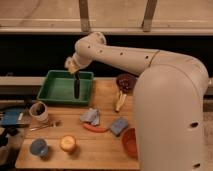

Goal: Place brush in tray

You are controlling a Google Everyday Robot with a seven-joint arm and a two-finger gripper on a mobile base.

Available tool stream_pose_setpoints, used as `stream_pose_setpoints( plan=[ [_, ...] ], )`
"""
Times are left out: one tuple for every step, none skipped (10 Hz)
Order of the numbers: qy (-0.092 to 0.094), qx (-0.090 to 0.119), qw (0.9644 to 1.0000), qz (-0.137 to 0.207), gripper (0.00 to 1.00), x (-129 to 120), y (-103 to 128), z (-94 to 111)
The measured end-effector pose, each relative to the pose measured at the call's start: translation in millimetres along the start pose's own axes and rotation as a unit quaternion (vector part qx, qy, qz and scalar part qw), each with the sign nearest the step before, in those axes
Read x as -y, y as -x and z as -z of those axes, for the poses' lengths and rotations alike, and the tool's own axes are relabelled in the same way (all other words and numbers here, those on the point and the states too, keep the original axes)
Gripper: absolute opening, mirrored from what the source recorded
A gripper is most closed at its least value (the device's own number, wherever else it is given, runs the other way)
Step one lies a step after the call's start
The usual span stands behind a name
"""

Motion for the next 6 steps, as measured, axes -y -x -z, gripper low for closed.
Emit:
stream_pose_setpoints(
  plan=[
    [-0.001, 0.001, 1.0000, 0.000, 0.07, 0.2, 0.7, 0.5],
    [0.000, 0.000, 1.0000, 0.001, 0.19, -1.6, 1.0, -0.5],
    [0.001, 0.000, 1.0000, 0.001, 0.29, -2.8, 1.4, -0.9],
    [0.001, 0.000, 1.0000, 0.001, 0.37, -2.8, 1.4, -0.8],
    [0.001, 0.000, 1.0000, 0.001, 0.47, -2.3, 1.0, -0.5],
    [0.002, 0.000, 1.0000, 0.000, 0.60, -2.7, 1.4, -0.4]
  ],
)
